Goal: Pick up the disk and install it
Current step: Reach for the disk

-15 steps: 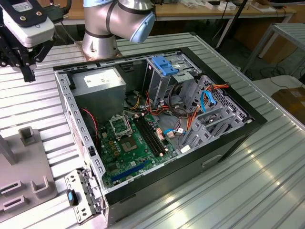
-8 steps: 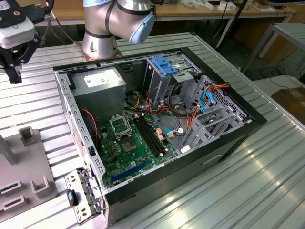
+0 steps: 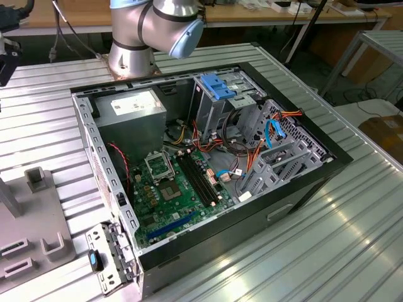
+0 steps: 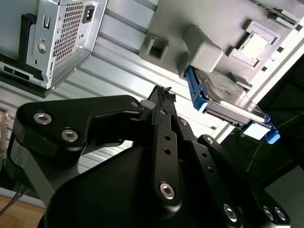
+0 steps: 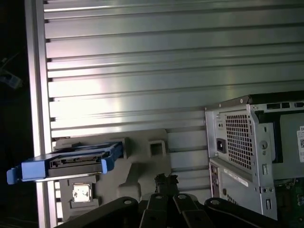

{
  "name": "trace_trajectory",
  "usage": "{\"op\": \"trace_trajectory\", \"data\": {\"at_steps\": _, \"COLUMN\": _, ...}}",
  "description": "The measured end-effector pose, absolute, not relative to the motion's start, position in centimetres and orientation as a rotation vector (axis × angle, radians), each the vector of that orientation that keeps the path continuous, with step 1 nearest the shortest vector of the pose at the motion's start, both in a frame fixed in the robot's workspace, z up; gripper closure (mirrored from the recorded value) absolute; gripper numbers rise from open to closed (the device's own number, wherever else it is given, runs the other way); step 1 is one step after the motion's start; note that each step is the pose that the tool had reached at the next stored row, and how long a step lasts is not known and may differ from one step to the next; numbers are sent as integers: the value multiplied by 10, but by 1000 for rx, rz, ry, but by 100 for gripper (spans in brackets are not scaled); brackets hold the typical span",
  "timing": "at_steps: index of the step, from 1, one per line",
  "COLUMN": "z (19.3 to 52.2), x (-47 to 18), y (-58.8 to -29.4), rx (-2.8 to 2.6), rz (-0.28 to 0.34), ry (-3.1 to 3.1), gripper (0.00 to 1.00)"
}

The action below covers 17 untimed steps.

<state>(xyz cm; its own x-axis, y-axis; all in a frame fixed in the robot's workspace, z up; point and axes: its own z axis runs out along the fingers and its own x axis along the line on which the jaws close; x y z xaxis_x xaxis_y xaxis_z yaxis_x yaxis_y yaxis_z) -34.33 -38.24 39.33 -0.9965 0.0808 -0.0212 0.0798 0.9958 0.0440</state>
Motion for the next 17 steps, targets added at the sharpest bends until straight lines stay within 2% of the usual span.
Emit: {"op": "trace_trajectory", "data": {"at_steps": 17, "z": 393, "x": -421, "y": -377, "rx": 125, "rz": 67, "ry": 3117, "gripper": 89}}
